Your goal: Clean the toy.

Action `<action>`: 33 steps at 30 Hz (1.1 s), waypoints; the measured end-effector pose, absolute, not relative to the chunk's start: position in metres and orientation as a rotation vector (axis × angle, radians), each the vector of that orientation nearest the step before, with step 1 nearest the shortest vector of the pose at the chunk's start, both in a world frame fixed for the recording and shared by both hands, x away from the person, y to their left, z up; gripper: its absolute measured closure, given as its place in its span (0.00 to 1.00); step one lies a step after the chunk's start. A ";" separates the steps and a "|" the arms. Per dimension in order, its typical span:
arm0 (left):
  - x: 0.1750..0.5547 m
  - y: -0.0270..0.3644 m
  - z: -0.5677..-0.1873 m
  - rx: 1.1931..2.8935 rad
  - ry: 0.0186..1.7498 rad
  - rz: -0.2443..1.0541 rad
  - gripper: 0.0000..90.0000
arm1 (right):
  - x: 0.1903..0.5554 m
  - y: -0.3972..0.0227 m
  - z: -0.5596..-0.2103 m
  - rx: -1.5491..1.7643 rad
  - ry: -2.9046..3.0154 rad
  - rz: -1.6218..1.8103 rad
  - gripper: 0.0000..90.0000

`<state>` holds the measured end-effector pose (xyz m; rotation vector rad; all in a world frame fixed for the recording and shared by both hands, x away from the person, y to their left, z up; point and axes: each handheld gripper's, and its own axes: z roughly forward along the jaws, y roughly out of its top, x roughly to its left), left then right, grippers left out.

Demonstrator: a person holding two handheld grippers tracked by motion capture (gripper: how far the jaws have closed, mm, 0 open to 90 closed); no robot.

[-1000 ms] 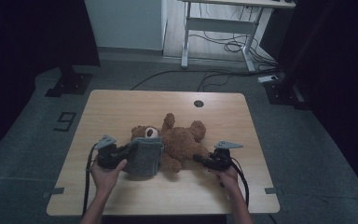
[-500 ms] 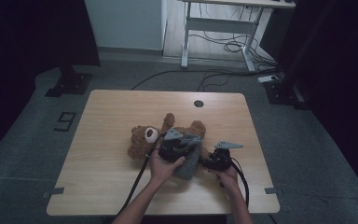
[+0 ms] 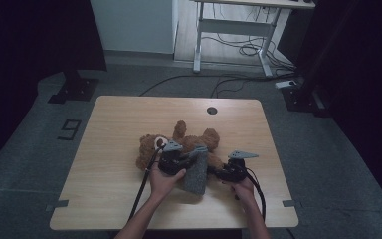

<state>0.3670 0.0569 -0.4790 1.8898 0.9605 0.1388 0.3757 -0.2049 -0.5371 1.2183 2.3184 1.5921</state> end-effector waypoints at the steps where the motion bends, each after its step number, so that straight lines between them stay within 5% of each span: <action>1: 0.367 0.060 -0.479 1.888 0.966 0.139 0.90 | 0.376 -0.205 -0.537 1.218 2.318 1.592 0.68; 25: 0.355 0.210 -0.491 1.748 1.221 0.256 0.90 | 0.376 -0.207 -0.537 1.224 2.319 1.611 0.68; 33: 0.358 0.210 -0.487 1.699 1.206 0.233 0.90 | 0.377 -0.207 -0.539 1.234 2.318 1.611 0.68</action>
